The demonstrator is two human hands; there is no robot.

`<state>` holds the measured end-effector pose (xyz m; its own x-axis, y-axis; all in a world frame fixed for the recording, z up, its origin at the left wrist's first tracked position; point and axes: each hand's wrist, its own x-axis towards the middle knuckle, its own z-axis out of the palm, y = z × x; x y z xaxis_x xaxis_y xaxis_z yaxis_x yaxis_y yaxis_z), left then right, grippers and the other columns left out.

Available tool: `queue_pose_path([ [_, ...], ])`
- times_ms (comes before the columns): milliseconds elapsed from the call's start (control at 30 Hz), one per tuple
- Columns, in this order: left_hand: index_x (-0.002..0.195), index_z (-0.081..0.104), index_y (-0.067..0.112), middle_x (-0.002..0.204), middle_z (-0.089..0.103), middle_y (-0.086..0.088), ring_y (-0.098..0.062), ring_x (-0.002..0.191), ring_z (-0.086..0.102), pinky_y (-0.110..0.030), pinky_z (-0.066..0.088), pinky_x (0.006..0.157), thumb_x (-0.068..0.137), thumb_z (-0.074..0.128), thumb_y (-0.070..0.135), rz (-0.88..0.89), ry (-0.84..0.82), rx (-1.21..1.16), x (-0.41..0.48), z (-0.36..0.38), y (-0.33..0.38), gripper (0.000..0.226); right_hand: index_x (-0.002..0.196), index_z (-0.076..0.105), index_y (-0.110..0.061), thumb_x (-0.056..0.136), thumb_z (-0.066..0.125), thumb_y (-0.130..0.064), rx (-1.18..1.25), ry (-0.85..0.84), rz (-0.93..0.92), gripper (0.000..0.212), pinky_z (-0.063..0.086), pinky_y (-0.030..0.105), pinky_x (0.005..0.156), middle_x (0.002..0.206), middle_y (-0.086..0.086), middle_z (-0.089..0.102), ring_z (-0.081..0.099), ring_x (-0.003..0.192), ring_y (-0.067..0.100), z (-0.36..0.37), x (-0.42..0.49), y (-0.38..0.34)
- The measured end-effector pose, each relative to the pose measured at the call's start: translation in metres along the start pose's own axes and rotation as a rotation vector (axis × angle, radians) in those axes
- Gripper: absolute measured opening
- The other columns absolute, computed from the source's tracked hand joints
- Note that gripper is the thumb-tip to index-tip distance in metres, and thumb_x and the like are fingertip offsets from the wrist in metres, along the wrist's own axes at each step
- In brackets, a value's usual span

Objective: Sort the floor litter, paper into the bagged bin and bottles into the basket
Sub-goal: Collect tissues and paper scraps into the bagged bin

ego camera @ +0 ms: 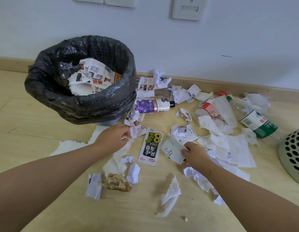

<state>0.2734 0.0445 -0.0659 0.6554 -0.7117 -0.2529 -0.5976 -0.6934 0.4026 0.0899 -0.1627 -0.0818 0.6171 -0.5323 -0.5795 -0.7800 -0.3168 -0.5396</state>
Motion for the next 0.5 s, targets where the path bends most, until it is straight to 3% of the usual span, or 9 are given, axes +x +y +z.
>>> queue_pose_path([
  [167,0.104,0.061,0.017,0.108,0.058,0.001,-0.015,0.093,0.052,-0.026,0.039,0.074,0.092,0.048,0.015,-0.093,-0.018,0.067,-0.008,-0.006,-0.015,0.017,0.099,0.050,-0.014,0.093,0.039,-0.010,0.083,0.007,-0.010,0.013,0.047,0.031,0.070,0.089,0.009,0.062,0.058,0.063,0.019,0.000,-0.002,-0.009],
  [267,0.107,0.060,0.018,0.111,0.055,0.000,-0.018,0.100,0.052,-0.027,0.040,0.082,0.094,0.045,0.016,-0.140,-0.044,0.124,-0.014,-0.009,-0.023,0.020,0.099,0.050,-0.013,0.092,0.040,-0.008,0.072,0.022,-0.016,0.014,0.047,0.030,0.067,0.089,0.010,0.062,0.057,0.060,0.018,-0.001,-0.004,-0.010],
  [400,0.106,0.060,0.016,0.112,0.054,-0.005,-0.018,0.092,0.049,-0.027,0.041,0.084,0.093,0.048,0.016,-0.248,-0.067,0.069,-0.025,-0.005,-0.033,0.018,0.099,0.048,-0.012,0.091,0.038,-0.004,0.059,0.028,-0.013,0.015,0.041,0.025,0.055,0.089,0.013,0.060,0.054,0.058,0.019,-0.006,-0.007,-0.009],
  [500,0.113,0.055,0.020,0.122,0.048,-0.007,-0.024,0.110,0.046,-0.033,0.039,0.093,0.092,0.049,0.022,-0.425,0.009,0.095,-0.030,-0.002,-0.032,0.022,0.099,0.048,-0.010,0.091,0.036,-0.003,0.047,0.043,-0.008,0.016,0.039,0.024,0.050,0.089,0.013,0.059,0.054,0.060,0.021,-0.010,-0.008,-0.008],
])
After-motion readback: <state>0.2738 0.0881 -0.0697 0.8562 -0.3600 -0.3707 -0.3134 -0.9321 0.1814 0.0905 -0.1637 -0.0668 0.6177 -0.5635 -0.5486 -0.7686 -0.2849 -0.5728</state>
